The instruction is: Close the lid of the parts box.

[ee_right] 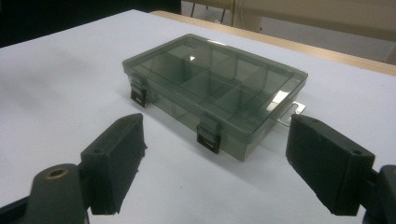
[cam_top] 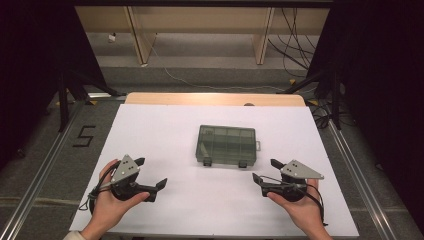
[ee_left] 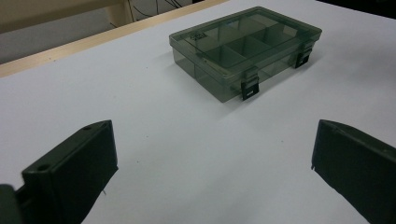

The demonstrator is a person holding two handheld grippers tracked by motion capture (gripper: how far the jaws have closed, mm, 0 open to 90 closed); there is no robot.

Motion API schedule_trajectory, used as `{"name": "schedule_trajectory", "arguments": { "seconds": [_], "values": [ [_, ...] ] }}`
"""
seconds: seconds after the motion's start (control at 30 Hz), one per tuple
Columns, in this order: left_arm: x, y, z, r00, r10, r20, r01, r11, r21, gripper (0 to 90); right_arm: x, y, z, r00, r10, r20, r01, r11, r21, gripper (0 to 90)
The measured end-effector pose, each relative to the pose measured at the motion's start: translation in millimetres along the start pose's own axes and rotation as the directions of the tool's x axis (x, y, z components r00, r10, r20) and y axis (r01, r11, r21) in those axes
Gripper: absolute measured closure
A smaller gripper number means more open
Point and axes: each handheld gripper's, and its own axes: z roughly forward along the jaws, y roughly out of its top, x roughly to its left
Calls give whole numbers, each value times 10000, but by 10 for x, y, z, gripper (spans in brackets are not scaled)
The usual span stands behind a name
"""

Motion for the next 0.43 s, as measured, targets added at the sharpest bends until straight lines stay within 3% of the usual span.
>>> {"name": "schedule_trajectory", "arguments": {
  "seconds": [0.13, 0.2, 0.27, 0.37, 0.43],
  "values": [
    [-17, -3, 15, 10000, -74, 61, 74, 10000, -9, 0, 21, -10, 10, 9999, 81, -116, -80, 10000, 48, 200],
    [-24, -6, 22, 9999, -119, 106, 119, 9999, -6, 0, 22, -4, -13, 10000, 34, -81, -31, 9994, 334, 199],
    [-17, -6, 23, 10000, -29, 64, 29, 10000, 15, 0, 29, -15, 10, 10000, -1, -38, 1, 10000, -17, 198],
    [-13, -11, 26, 9999, -126, -2, 126, 9999, -55, 0, 30, -8, -20, 10000, 35, -86, -33, 9999, 164, 198],
    [-9, -11, 22, 9998, -165, -57, 164, 9998, -62, 0, 35, -15, -9, 10000, -8, -74, 7, 10000, -51, 198]
  ]
}}
